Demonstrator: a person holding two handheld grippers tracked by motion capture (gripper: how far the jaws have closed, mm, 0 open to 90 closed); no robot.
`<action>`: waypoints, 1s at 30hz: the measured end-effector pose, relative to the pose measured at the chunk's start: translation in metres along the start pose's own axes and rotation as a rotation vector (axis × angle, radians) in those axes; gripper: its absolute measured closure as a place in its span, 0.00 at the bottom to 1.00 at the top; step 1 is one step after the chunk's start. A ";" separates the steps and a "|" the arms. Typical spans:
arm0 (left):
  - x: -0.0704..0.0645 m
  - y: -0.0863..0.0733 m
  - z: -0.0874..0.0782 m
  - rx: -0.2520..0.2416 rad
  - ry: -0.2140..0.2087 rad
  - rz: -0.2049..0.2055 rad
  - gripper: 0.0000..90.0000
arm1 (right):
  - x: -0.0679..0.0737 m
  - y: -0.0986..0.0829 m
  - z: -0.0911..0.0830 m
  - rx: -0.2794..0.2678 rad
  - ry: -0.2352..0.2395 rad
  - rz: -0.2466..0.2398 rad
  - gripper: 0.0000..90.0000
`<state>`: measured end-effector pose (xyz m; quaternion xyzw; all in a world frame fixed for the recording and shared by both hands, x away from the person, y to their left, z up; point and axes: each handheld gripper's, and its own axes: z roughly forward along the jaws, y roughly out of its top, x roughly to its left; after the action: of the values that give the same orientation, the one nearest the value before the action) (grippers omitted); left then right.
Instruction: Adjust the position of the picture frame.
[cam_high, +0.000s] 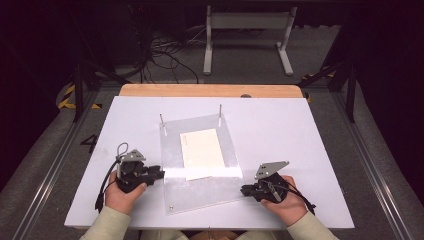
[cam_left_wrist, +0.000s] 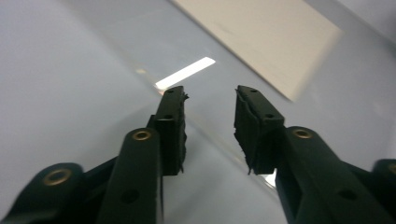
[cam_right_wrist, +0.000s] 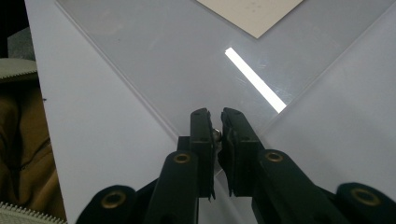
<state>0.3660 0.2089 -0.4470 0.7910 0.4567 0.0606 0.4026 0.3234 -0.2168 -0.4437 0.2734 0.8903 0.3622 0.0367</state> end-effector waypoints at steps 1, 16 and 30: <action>0.006 0.002 0.003 -0.016 0.025 -0.031 0.68 | 0.000 0.000 0.000 0.000 -0.001 -0.003 0.92; 0.016 0.028 0.040 0.047 0.186 -0.037 1.00 | 0.000 -0.006 -0.004 0.001 0.023 0.021 0.97; 0.005 0.050 0.070 0.021 0.205 0.047 1.00 | -0.009 -0.011 -0.029 -0.116 -0.069 0.042 0.90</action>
<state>0.4354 0.1589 -0.4604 0.7953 0.4774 0.1458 0.3439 0.3190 -0.2456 -0.4310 0.3017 0.8602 0.4041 0.0756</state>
